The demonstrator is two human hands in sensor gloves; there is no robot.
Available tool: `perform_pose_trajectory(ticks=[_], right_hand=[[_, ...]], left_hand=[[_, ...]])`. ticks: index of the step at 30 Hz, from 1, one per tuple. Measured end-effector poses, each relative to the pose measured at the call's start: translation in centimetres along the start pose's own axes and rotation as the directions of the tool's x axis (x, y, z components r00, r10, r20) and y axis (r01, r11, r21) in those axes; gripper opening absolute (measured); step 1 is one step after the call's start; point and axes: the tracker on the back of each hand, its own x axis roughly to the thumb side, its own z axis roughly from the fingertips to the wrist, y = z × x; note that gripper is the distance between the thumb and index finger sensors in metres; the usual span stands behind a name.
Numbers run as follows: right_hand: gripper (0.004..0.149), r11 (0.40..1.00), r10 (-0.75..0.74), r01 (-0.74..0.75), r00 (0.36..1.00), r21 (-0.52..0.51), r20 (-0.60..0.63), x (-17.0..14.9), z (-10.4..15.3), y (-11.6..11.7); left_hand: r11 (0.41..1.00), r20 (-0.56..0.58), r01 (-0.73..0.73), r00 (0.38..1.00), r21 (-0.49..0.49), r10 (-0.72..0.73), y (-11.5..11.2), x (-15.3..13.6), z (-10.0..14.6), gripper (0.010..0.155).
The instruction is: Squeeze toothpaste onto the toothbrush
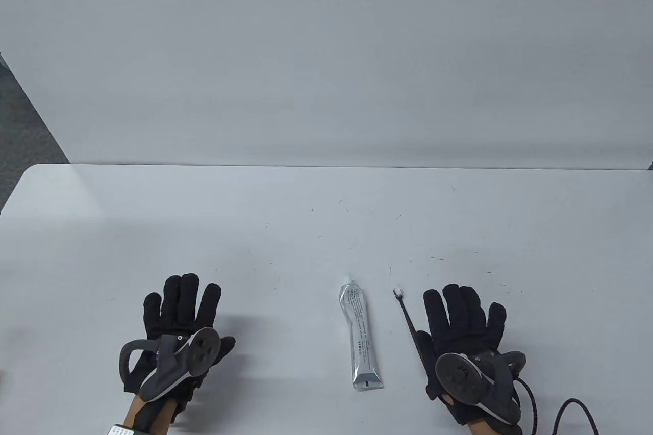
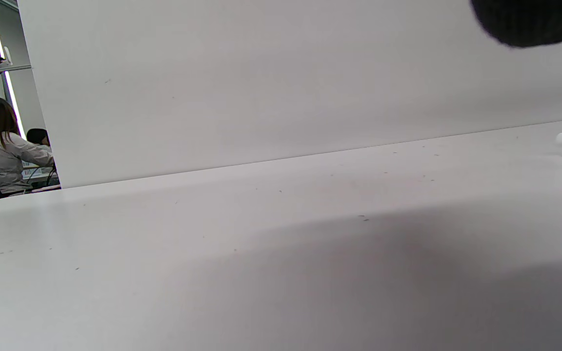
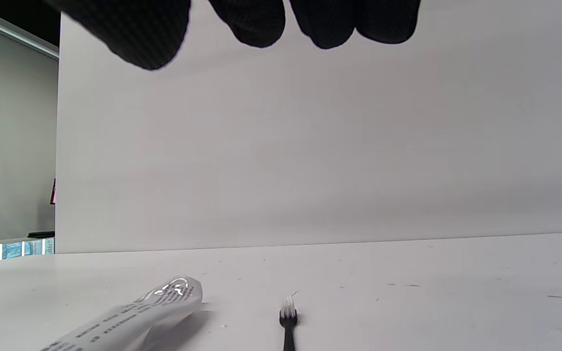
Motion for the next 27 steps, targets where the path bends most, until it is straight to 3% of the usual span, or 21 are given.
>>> perform_pose_trajectory(ticks=[20,27], right_hand=[[0.068,0.999,-0.038,0.041,0.996,0.035,-0.077,0.7,0.2,1.0],[0.060,0.993,-0.078,0.087,0.990,0.077,-0.121,4.9,-1.0,1.2]], left_hand=[[0.999,-0.010,-0.025,1.000,0.020,0.025,0.6,-0.3,0.1,0.099],[0.999,0.014,-0.016,1.000,0.032,0.016,0.8,0.3,0.0,0.099]])
